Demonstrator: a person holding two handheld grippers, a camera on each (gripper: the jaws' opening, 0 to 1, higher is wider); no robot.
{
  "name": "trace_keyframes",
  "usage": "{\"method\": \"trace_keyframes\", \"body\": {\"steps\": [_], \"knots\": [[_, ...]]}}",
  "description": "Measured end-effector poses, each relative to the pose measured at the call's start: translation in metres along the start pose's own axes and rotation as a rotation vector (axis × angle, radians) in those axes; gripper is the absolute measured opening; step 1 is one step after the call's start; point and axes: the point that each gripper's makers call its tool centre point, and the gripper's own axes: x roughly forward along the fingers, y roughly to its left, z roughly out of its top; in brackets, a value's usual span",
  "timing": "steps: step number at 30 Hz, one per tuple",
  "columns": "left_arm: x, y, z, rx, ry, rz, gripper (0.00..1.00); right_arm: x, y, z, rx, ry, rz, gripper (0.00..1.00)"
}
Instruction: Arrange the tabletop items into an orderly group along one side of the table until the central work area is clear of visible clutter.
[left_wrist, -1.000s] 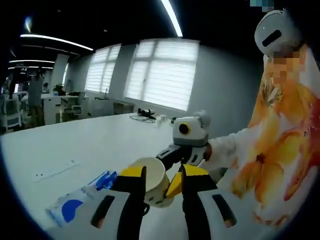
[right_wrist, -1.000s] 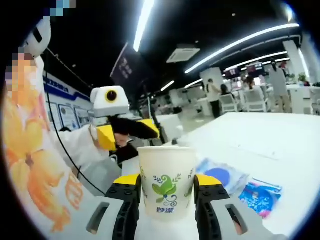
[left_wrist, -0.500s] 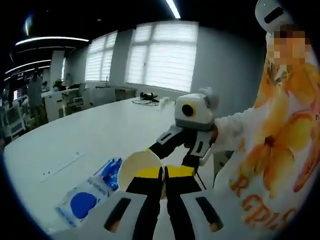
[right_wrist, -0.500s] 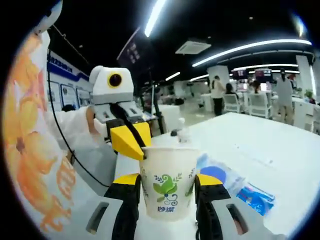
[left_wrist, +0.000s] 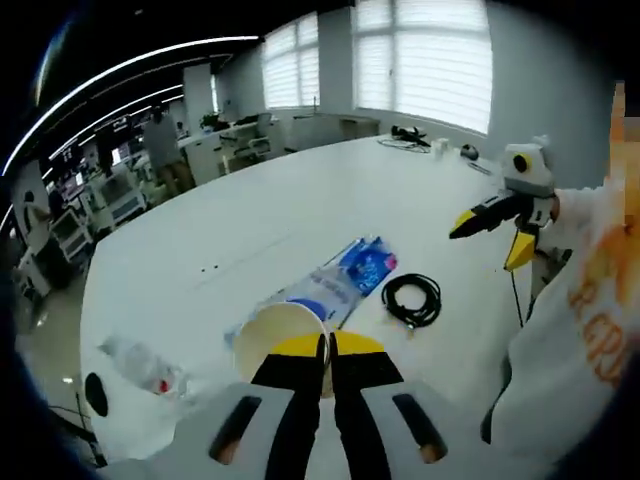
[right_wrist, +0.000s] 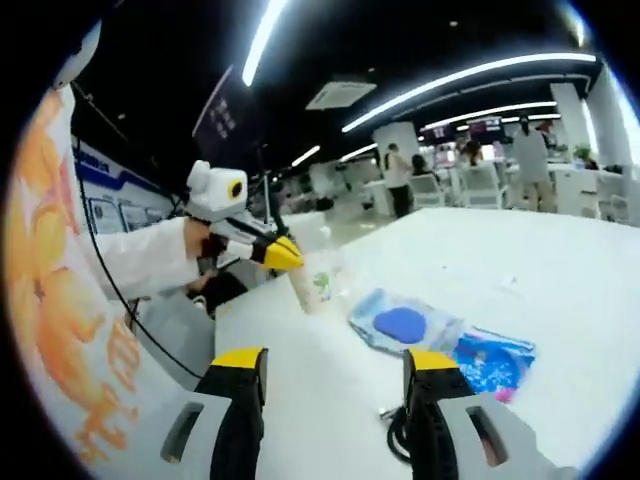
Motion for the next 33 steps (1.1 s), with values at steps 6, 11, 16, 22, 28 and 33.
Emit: {"method": "trace_keyframes", "body": {"steps": [6,11,16,22,28,33], "knots": [[0.005,0.045,0.000,0.050,0.015,0.077,0.00,-0.007,-0.015,-0.010,0.057,0.007,-0.051,0.57],[0.029,0.078,-0.008,0.110,0.052,0.117,0.00,-0.004,-0.023,-0.007,0.083,0.004,-0.069,0.57],[0.048,0.096,-0.023,0.122,0.104,0.139,0.00,0.000,-0.032,-0.006,0.102,0.010,-0.082,0.56],[0.068,0.107,-0.040,0.144,0.145,0.148,0.00,0.002,-0.041,-0.012,0.141,0.024,-0.098,0.56],[0.083,0.117,-0.054,0.119,0.154,0.166,0.00,0.007,-0.050,-0.018,0.176,0.050,-0.103,0.56],[0.090,0.115,-0.058,0.097,0.154,0.175,0.00,0.017,-0.055,-0.018,0.195,0.056,-0.094,0.56]]}}
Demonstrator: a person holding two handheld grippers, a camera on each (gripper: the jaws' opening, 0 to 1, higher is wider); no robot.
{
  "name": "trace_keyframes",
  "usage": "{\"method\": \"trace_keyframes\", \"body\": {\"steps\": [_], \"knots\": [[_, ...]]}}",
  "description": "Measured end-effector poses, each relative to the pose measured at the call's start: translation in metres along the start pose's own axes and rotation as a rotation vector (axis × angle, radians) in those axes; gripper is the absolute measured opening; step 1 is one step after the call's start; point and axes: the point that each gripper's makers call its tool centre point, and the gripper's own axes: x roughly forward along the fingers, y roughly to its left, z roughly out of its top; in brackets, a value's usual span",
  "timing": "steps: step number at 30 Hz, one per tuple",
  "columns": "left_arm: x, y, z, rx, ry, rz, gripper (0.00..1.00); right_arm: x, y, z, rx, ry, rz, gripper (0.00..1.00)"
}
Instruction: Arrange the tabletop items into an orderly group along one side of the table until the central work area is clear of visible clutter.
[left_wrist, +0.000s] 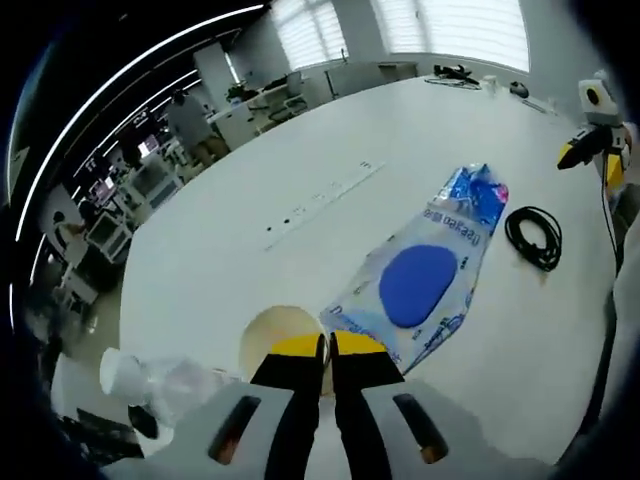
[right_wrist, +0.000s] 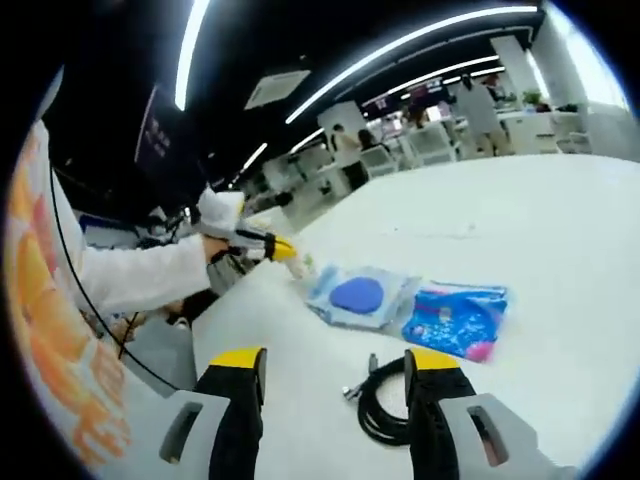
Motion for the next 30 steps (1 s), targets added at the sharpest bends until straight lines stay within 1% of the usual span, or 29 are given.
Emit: {"method": "trace_keyframes", "body": {"steps": [4,6,8,10,14,18,22,23,25,28,30], "knots": [[0.011,0.003,-0.008,0.015,0.016,0.011,0.00,0.008,0.001,0.002,0.007,0.008,0.019,0.57],[0.011,0.003,-0.007,0.019,0.024,0.013,0.00,0.012,0.004,0.002,0.010,0.013,0.032,0.57],[0.013,0.002,-0.014,0.018,0.037,0.014,0.00,0.015,0.005,0.000,0.009,0.020,0.039,0.57],[0.011,-0.001,-0.011,0.020,0.043,0.009,0.00,0.017,0.007,-0.001,0.008,0.025,0.044,0.57],[0.014,-0.002,-0.012,0.016,0.040,0.009,0.00,0.017,0.010,-0.004,0.016,0.029,0.050,0.58],[0.016,-0.002,-0.013,-0.022,0.034,0.011,0.00,0.014,0.008,-0.006,0.018,0.033,0.044,0.58],[0.015,-0.002,-0.013,-0.041,0.036,0.014,0.00,0.010,0.004,-0.007,0.027,0.028,0.030,0.58],[0.015,-0.002,-0.013,-0.044,0.035,0.012,0.01,0.010,0.004,-0.007,0.029,0.028,0.028,0.59],[0.015,-0.003,-0.014,-0.060,0.034,0.012,0.07,0.009,0.003,-0.007,0.033,0.024,0.026,0.59],[0.013,-0.002,-0.013,-0.077,0.032,0.034,0.14,0.007,0.002,-0.004,0.035,0.014,0.021,0.60],[0.009,0.001,-0.010,-0.107,0.005,0.052,0.17,0.006,0.003,-0.001,0.040,0.003,0.017,0.61]]}}
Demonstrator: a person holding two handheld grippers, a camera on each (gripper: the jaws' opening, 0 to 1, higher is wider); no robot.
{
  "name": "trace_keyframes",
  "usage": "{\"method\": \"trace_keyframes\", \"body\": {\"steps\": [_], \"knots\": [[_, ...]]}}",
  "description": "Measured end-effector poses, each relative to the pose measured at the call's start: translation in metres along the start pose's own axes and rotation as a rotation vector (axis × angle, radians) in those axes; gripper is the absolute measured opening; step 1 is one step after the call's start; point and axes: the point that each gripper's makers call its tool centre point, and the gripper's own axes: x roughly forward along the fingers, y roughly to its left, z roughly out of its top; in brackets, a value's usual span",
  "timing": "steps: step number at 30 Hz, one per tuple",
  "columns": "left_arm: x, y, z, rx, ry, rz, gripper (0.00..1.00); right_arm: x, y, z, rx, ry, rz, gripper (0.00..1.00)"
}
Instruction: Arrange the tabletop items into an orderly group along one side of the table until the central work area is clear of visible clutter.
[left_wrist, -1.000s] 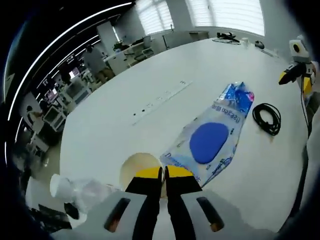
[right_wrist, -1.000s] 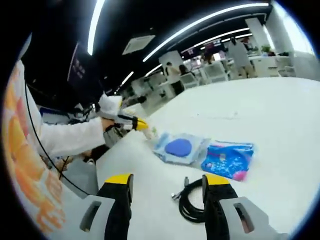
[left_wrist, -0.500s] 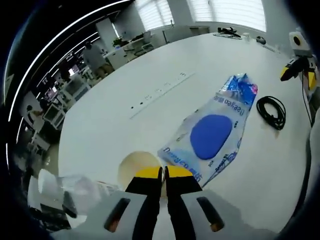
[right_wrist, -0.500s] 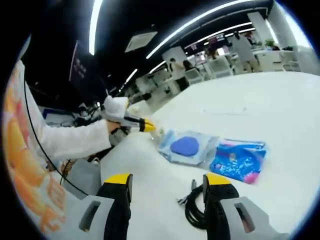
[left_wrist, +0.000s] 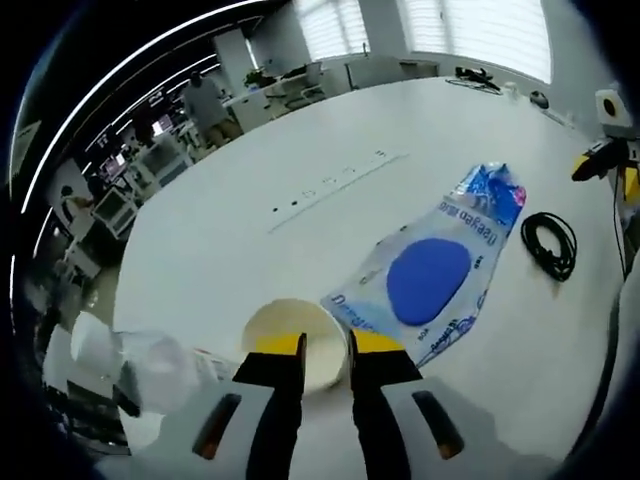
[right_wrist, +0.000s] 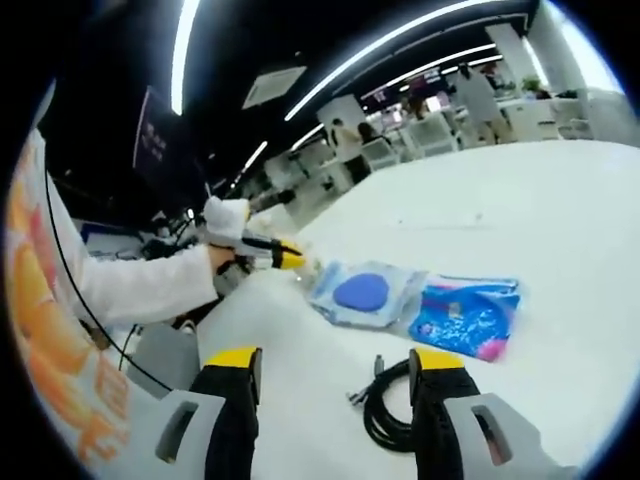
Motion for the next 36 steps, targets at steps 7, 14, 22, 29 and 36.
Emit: {"method": "trace_keyframes", "body": {"steps": [7,14,22,29,36], "knots": [[-0.016,0.007,0.005,-0.061,-0.051,0.029,0.32,-0.006,0.004,-0.003,-0.005,-0.005,-0.003,0.64],[-0.042,0.004,0.002,-0.110,-0.087,0.049,0.40,-0.016,0.008,-0.004,0.007,-0.035,-0.038,0.70],[-0.075,-0.008,-0.013,-0.188,-0.118,0.062,0.55,-0.032,0.005,-0.019,0.041,-0.020,-0.109,0.81],[-0.100,-0.021,-0.036,-0.282,-0.154,0.069,0.68,-0.047,-0.002,-0.034,0.090,-0.017,-0.178,0.99],[-0.128,-0.003,-0.078,-0.358,-0.138,0.091,0.81,-0.056,0.003,-0.050,0.127,0.009,-0.200,0.99]]}}
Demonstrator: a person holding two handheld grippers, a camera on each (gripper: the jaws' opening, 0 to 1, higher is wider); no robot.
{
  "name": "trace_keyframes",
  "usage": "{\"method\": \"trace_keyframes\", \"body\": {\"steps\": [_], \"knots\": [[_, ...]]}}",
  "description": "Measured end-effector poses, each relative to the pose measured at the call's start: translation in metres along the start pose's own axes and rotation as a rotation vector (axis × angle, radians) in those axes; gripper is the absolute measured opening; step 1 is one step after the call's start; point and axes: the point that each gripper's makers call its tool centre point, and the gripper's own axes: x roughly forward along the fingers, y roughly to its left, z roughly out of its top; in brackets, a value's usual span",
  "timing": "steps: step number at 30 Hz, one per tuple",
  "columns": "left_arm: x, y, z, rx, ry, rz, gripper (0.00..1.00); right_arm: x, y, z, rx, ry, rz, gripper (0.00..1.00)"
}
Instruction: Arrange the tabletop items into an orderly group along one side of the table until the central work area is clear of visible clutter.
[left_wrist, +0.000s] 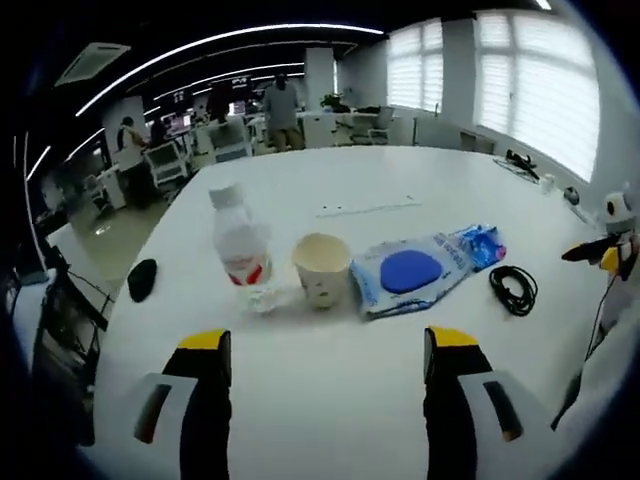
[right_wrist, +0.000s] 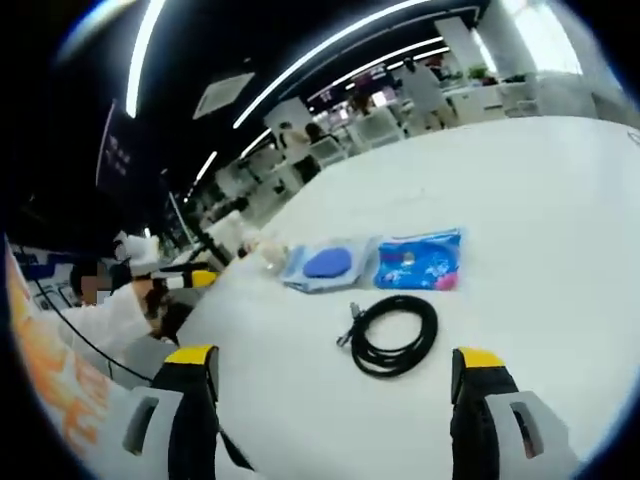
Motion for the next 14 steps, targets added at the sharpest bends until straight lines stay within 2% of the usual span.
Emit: {"method": "trace_keyframes", "body": {"steps": [6,8,14], "knots": [[-0.025,0.006,-0.017,-0.074,0.002,0.019,0.95,-0.004,0.003,-0.014,0.011,0.030,-0.002,0.99],[-0.031,0.014,-0.024,-0.084,0.011,0.023,0.96,-0.005,0.004,-0.016,0.015,0.033,-0.002,0.99],[-0.049,0.018,-0.040,-0.129,0.022,0.033,0.98,-0.008,0.006,-0.024,0.037,0.052,-0.006,0.98]]}}
